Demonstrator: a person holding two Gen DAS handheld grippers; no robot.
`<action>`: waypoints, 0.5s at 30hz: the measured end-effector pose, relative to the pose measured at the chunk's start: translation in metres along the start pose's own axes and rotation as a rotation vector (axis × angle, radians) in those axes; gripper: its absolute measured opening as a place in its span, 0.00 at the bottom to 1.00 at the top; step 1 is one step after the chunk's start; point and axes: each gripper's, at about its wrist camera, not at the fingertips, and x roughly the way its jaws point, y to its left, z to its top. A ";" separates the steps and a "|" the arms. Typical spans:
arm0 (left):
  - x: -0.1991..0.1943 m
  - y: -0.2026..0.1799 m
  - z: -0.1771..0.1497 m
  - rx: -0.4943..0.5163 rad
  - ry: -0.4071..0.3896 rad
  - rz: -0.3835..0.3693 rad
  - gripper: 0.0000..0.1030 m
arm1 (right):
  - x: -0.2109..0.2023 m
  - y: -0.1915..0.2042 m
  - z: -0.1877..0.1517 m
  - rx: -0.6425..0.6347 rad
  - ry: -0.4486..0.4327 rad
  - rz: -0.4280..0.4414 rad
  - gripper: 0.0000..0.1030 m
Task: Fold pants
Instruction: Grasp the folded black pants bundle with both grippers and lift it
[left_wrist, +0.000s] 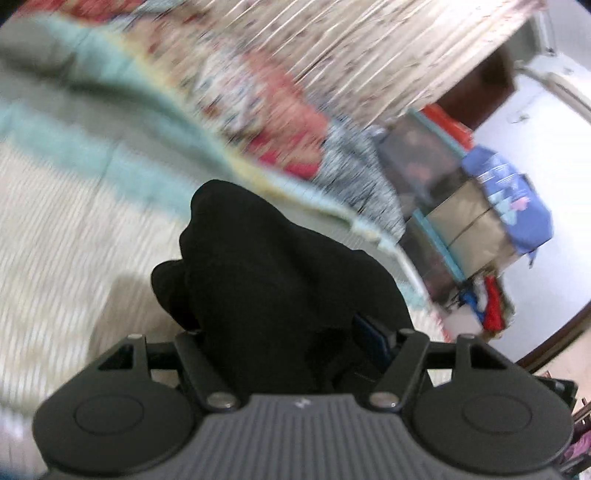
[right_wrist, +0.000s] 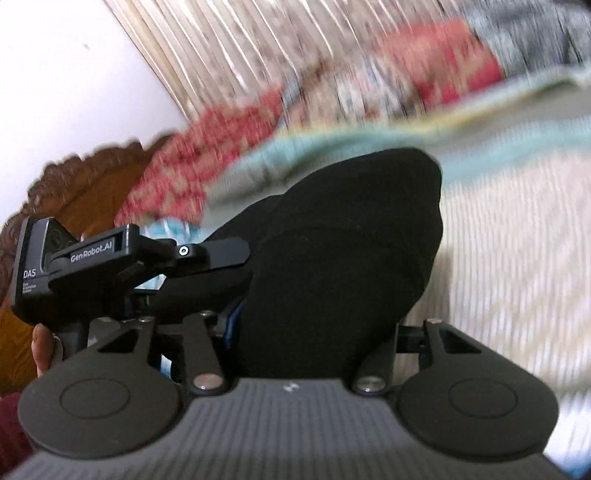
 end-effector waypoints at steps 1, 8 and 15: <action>0.009 -0.004 0.015 0.029 -0.019 -0.006 0.64 | 0.005 -0.005 0.014 -0.033 -0.032 0.003 0.52; 0.100 0.017 0.082 0.085 -0.047 0.039 0.65 | 0.066 -0.068 0.064 -0.133 -0.139 -0.048 0.52; 0.210 0.097 0.069 0.007 0.119 0.259 0.77 | 0.148 -0.164 0.046 0.044 0.013 -0.164 0.57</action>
